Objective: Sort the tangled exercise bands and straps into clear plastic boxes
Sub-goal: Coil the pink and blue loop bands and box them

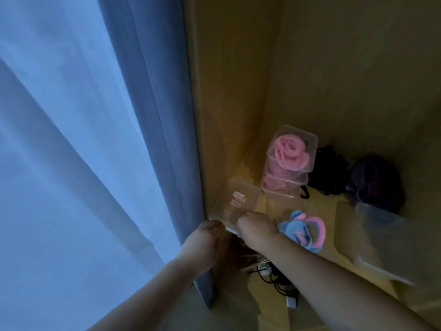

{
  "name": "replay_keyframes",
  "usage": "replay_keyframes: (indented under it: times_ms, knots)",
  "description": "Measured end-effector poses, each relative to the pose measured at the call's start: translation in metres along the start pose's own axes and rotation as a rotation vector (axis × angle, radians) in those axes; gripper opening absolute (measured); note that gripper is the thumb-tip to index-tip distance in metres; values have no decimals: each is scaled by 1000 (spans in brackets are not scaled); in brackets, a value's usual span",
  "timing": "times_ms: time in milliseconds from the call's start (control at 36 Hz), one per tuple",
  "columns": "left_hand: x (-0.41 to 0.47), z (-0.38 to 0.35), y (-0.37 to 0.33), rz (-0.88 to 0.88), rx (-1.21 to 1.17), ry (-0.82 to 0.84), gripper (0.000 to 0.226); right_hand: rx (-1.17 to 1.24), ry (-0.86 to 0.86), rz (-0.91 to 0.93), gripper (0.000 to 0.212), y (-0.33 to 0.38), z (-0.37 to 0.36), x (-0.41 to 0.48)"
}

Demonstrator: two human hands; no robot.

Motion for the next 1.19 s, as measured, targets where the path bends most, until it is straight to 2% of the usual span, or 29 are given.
replay_keyframes:
  times_ms: [83, 194, 278, 389, 417, 444, 528, 583, 722, 806, 1056, 1195]
  knots:
    - [-2, 12, -6, -45, -13, -80, 37, -10, -16, -5, 20, -3, -1, -1]
    - [-1, 4, -2, 58, -44, 13, 49, -29, -35, 1, 24, -5, 0, -2]
    - [3, -1, 1, 77, -41, 42, 44, -5, -34, 25, 24, -9, -3, -3]
    - [6, -2, 2, 74, -54, 53, 76, 7, -31, 54, 23, -12, -5, 1]
    - [6, -2, 2, 71, -47, 62, 78, -3, -32, 63, 23, -11, -4, 2]
    - [7, -1, 2, 68, -44, 61, 74, -18, -39, 72, 23, -9, -3, 2]
    - [8, -2, 6, 71, -17, 68, 38, -39, -64, 100, 26, -5, 1, 2]
    - [9, 0, 7, 57, -32, 45, 29, -51, -59, 99, 27, -6, 3, 3]
    - [10, -1, 10, 46, -35, 31, 31, -34, -23, 132, 23, -6, 7, 1]
    - [12, -3, 14, 66, -51, 44, 37, 65, -20, 139, 8, -12, 8, 5]
    - [22, 2, 12, 88, -68, -2, 33, 276, -47, 191, 15, -26, 30, -1]
    - [30, 4, 8, 76, -30, 15, 36, 238, -58, 226, 16, -26, 35, -4]
Point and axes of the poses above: each hand's wrist, its own x-axis towards the middle knuckle, its own z-axis out of the back of the hand, y = z × x, the point moved 6 cm from there along x, towards the middle knuckle, and after that the axes turned 12 degrees about x, right-handed, at the moved point
